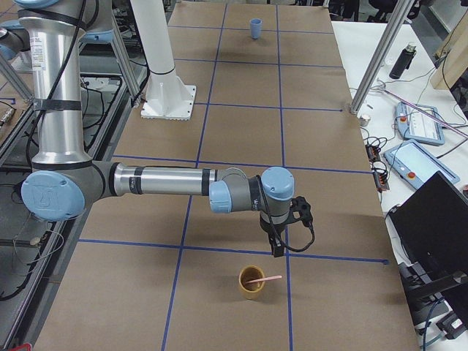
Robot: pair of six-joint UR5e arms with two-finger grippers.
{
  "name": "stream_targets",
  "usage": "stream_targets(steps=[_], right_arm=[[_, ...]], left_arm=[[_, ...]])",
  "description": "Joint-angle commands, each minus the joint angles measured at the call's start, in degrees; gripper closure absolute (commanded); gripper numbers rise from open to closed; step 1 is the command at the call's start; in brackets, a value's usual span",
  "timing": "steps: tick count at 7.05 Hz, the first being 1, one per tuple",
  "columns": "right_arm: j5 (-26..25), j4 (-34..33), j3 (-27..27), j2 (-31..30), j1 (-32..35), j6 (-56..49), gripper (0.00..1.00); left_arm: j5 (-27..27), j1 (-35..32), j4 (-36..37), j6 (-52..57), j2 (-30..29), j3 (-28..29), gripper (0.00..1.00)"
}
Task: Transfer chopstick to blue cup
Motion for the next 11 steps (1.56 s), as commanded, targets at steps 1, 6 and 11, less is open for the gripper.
stream_targets(steps=[1,6,11], right_arm=[[-0.3,0.0,0.1,0.4,0.0,0.0,0.00],[0.0,0.9,0.2,-0.1,-0.1,0.1,0.00],[2.8,0.9,2.2,-0.4,-0.2,0.6,0.00]], left_arm=[[-0.2,-0.2,3.0,0.0,0.5,-2.3,0.02],[-4.4,-0.4,2.0,-0.1,7.5,-8.1,0.02],[-4.8,1.1,-0.1,-6.5,8.8,-8.4,0.02]])
